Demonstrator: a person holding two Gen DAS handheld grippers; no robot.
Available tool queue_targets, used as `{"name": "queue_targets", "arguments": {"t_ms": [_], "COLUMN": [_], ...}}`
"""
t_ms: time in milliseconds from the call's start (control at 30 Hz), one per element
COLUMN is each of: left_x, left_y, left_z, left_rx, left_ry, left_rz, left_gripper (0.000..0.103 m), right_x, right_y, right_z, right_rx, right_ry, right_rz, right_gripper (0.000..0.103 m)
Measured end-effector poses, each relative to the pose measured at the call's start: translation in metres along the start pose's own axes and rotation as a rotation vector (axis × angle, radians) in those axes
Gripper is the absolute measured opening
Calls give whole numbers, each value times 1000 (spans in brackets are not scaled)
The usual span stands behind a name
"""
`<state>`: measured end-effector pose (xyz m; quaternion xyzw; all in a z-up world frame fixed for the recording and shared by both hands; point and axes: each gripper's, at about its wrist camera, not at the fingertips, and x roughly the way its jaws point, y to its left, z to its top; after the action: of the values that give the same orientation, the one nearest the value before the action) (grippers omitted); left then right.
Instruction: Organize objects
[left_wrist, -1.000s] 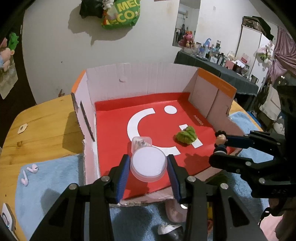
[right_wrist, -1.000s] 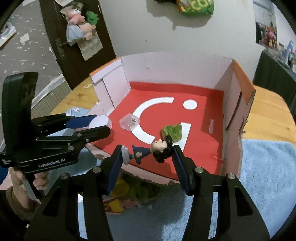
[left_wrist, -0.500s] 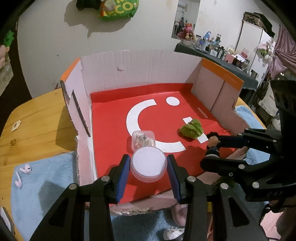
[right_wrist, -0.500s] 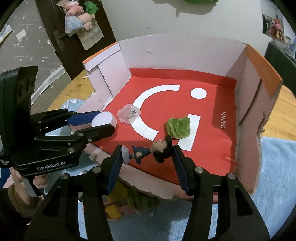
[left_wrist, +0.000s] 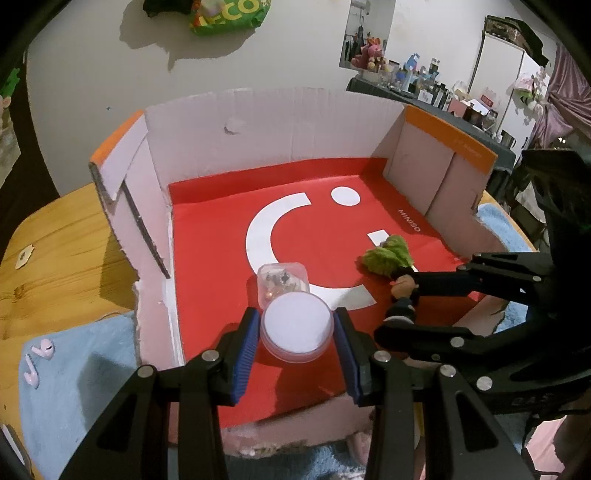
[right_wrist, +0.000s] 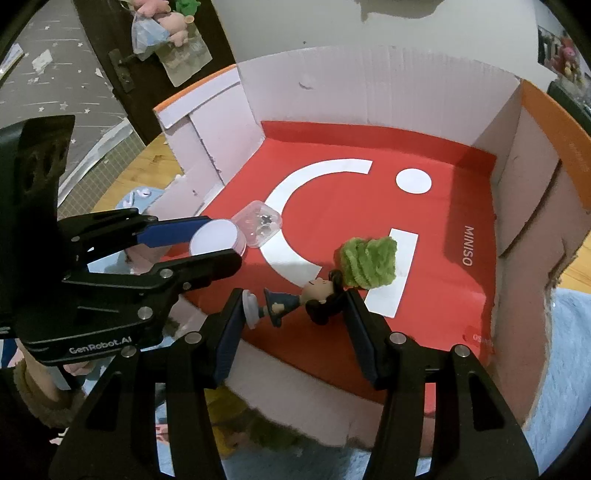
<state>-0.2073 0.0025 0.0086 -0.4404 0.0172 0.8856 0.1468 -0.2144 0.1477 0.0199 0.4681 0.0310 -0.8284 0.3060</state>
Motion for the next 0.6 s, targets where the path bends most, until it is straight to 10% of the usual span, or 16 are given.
{"name": "queue_targets", "arguments": {"t_ms": [600], "left_x": [27], "left_y": [2], "left_z": [17], "left_rx": [-16], "left_ry": [12], "left_rz": [25], "left_gripper": [43], "right_x": [5], "right_y": [-20], "right_z": [12], "right_rx": [-13], "right_ry": [-46], "right_rz": [-124], "right_gripper": [52]}}
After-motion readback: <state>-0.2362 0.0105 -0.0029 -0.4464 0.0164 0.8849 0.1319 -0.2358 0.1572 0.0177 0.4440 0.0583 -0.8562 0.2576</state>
